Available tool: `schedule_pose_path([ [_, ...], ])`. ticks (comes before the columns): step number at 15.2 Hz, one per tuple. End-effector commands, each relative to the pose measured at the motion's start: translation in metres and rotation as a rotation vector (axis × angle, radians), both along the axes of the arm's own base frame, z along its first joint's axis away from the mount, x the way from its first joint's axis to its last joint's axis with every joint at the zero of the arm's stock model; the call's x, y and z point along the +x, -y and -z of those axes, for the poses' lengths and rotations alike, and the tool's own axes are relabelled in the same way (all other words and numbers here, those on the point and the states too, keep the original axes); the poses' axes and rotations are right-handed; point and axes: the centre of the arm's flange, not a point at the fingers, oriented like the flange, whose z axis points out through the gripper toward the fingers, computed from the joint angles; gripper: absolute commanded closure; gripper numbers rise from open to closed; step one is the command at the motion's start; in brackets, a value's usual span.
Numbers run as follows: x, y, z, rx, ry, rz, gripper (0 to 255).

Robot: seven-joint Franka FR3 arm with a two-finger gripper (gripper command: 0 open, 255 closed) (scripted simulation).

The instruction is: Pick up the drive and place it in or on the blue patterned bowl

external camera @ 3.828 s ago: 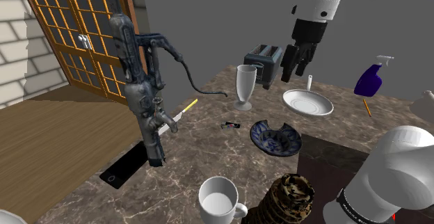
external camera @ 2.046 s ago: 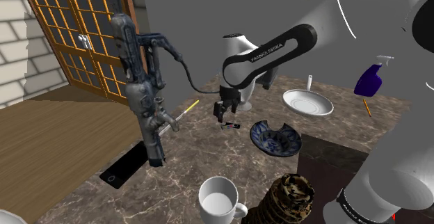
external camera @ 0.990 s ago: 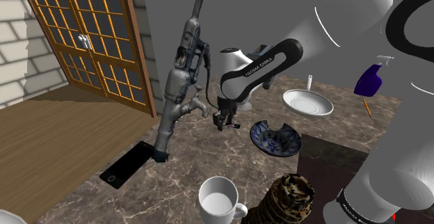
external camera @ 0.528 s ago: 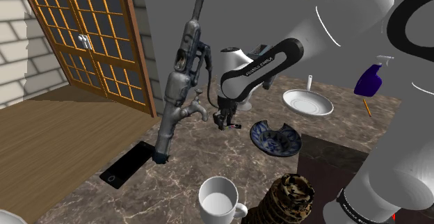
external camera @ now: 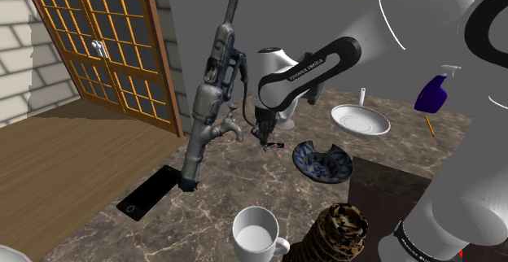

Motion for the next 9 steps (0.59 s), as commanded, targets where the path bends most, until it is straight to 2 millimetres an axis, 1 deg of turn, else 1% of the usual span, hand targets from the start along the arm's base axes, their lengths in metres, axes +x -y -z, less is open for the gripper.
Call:
schedule_pose_path([
  [1,0.000,-0.001,-0.010,0.000,-0.001,0.000,255],
  [2,-0.001,0.000,-0.005,0.000,0.000,0.000,255],
  [3,-0.001,0.000,-0.005,0.000,0.000,0.000,0],
  [5,-0.018,0.018,-0.011,0.004,-0.005,-0.553,0],
  [6,-0.013,0.009,-0.008,0.002,-0.004,-0.172,0],
  [7,-0.013,0.009,-0.008,0.002,-0.004,-0.172,0],
  [8,-0.014,0.011,-0.013,-0.002,-0.001,-0.728,0],
  [9,-0.014,0.011,-0.008,-0.002,-0.001,-0.728,0],
])
